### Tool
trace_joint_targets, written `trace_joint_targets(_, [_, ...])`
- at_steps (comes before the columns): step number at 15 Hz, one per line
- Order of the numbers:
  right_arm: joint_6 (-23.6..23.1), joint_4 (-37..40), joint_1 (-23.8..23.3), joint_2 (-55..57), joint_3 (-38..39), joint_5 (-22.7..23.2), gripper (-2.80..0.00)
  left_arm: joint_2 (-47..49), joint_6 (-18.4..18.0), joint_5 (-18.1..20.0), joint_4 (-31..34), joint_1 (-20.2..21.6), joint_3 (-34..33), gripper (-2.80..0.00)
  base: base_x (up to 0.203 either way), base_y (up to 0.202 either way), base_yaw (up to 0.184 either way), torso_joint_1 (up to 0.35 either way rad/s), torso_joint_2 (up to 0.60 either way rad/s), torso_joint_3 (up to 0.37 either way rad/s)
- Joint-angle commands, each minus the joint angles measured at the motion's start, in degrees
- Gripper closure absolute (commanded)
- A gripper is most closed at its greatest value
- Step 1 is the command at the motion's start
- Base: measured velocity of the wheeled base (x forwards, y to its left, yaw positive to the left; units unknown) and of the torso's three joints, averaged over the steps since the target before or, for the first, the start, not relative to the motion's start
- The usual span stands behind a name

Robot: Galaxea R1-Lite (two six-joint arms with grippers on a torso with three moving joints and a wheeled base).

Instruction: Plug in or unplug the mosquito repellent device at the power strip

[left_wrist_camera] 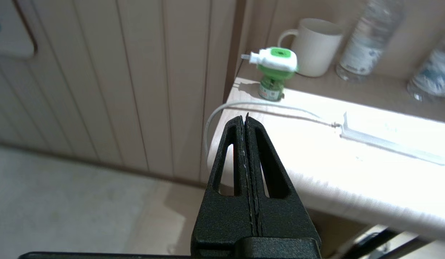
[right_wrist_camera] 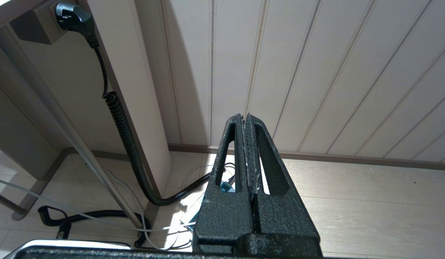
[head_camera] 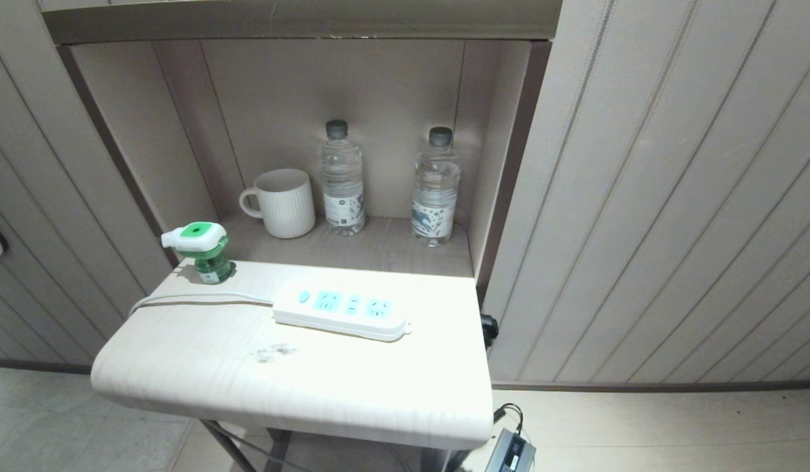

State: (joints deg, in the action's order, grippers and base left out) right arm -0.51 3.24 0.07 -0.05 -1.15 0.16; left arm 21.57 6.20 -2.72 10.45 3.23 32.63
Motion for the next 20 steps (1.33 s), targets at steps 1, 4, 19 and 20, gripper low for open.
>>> trace_joint_targets(1, [-0.02, 0.01, 0.01, 0.05, 0.00, 0.02, 0.00, 16.86, 2.75, -0.39, 3.98, 1.06, 9.90, 0.00, 0.000, 0.000, 0.000, 0.000, 0.00, 0.000])
trace_joint_targets(4, [-0.02, 0.01, 0.01, 0.05, 0.00, 0.02, 0.00, 32.02, 10.44, -0.96, 18.95, 1.24, 28.85, 0.00, 0.000, 0.000, 0.000, 0.000, 0.00, 0.000])
trace_joint_targets(19, [-0.02, 0.01, 0.01, 0.05, 0.00, 0.02, 0.00, 69.76, 32.52, -2.16, 25.74, -8.72, 47.45, 0.00, 0.000, 0.000, 0.000, 0.000, 0.00, 0.000])
trace_joint_targets(20, [-0.02, 0.01, 0.01, 0.05, 0.00, 0.02, 0.00, 70.19, 32.46, -2.39, 24.41, -8.24, 47.08, 0.00, 0.000, 0.000, 0.000, 0.000, 0.00, 0.000])
